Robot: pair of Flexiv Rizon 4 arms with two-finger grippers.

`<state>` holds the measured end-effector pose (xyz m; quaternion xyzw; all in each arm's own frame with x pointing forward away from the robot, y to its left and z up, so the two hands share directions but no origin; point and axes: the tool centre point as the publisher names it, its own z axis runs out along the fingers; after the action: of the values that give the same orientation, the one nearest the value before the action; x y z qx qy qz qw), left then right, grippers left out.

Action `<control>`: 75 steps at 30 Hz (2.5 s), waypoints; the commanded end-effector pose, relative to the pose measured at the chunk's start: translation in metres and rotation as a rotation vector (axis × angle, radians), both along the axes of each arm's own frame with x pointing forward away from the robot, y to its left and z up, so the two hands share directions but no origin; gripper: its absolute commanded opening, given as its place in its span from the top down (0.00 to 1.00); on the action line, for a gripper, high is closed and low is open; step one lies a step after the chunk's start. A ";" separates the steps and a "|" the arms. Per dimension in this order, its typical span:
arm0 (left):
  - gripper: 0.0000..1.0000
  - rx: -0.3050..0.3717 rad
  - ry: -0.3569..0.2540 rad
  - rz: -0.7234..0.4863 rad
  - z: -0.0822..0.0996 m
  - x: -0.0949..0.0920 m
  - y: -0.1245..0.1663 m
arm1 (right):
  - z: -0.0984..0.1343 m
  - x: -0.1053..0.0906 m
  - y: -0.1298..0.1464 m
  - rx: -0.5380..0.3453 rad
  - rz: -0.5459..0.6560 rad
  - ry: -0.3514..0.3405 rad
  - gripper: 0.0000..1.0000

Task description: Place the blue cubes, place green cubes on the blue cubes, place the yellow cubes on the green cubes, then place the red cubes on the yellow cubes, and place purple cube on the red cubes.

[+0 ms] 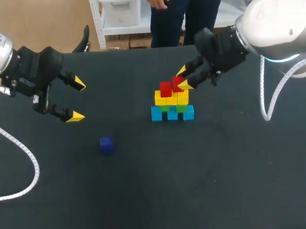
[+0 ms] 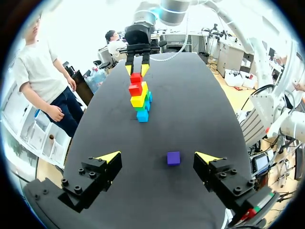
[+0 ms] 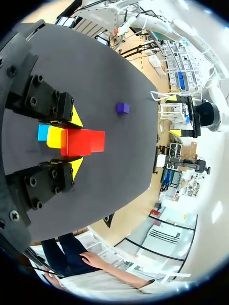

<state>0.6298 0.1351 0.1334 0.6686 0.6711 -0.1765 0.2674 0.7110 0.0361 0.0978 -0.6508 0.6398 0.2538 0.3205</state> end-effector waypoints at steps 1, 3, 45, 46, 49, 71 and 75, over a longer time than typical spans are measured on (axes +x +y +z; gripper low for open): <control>0.00 -0.005 -0.004 -0.003 -0.001 -0.001 0.002 | -0.001 0.000 0.002 0.000 0.000 0.000 1.00; 0.00 -0.005 -0.004 -0.003 -0.001 -0.001 0.002 | -0.001 0.000 0.002 0.000 0.001 0.001 1.00; 0.00 -0.005 -0.004 -0.003 -0.001 -0.001 0.002 | -0.007 -0.002 0.002 -0.004 -0.005 0.014 1.00; 0.00 -0.005 -0.004 -0.003 -0.001 -0.001 0.002 | -0.007 -0.002 0.002 -0.004 -0.004 0.015 1.00; 0.00 -0.005 -0.004 -0.003 -0.001 -0.001 0.002 | -0.007 -0.002 0.002 -0.004 -0.003 0.015 1.00; 0.00 -0.005 -0.004 -0.003 -0.001 -0.001 0.002 | -0.010 -0.003 0.003 -0.004 -0.006 0.027 1.00; 0.00 -0.005 -0.004 -0.003 -0.001 -0.001 0.002 | -0.010 -0.002 0.003 -0.004 -0.006 0.029 1.00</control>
<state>0.6298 0.1351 0.1334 0.6686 0.6711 -0.1765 0.2674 0.7079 0.0394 0.0878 -0.6457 0.6473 0.2599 0.3107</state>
